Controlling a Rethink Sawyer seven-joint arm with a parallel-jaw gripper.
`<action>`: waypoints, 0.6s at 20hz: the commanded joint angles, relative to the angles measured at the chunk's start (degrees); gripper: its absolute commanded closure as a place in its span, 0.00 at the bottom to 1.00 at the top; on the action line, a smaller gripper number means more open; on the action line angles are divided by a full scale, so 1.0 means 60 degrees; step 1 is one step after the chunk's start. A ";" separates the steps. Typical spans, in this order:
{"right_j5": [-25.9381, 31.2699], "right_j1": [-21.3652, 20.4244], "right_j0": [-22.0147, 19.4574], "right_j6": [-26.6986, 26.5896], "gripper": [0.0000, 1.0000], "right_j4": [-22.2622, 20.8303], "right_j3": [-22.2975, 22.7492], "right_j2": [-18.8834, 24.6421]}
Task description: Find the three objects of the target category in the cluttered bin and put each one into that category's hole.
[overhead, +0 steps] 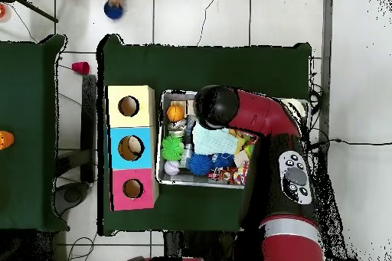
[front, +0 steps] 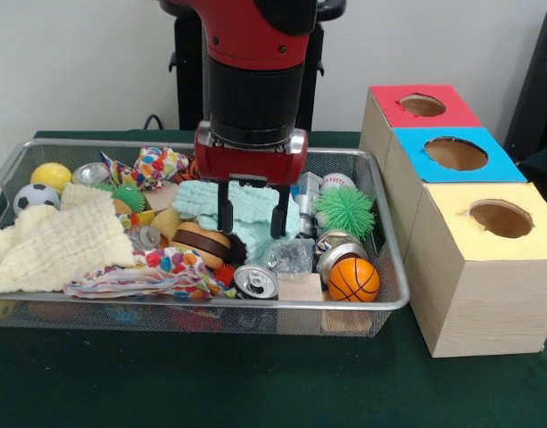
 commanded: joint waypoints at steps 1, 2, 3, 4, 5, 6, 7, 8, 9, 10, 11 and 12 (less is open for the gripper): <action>-0.0292 0.0482 0.0129 0.2273 0.00 0.0595 -0.0203 0.0335; -0.0315 0.0455 0.0187 0.2341 0.00 0.0624 -0.0114 0.0285; -0.0337 0.0441 0.0222 0.2358 0.00 0.0656 -0.0067 0.0276; -0.0425 0.0410 0.0243 0.2376 0.00 0.0677 0.0020 0.0264; -0.0463 0.0379 0.0259 0.2386 0.00 0.0716 0.0063 0.0264; -0.0501 0.0348 0.0275 0.2397 0.00 0.0755 0.0107 0.0265; -0.0456 0.0335 0.0307 0.2406 0.00 0.0806 0.0091 0.0265; -0.0346 0.0343 0.0366 0.2433 0.00 0.0837 -0.0011 0.0224; -0.0151 0.0406 0.0423 0.2420 0.00 0.0865 -0.0246 0.0144; 0.0018 0.0431 0.0493 0.2463 0.00 0.0888 -0.0376 0.0068; 0.0186 0.0456 0.0563 0.2506 0.00 0.0910 -0.0507 -0.0008; 0.0310 0.0498 0.0622 0.2527 0.00 0.0936 -0.0620 -0.0051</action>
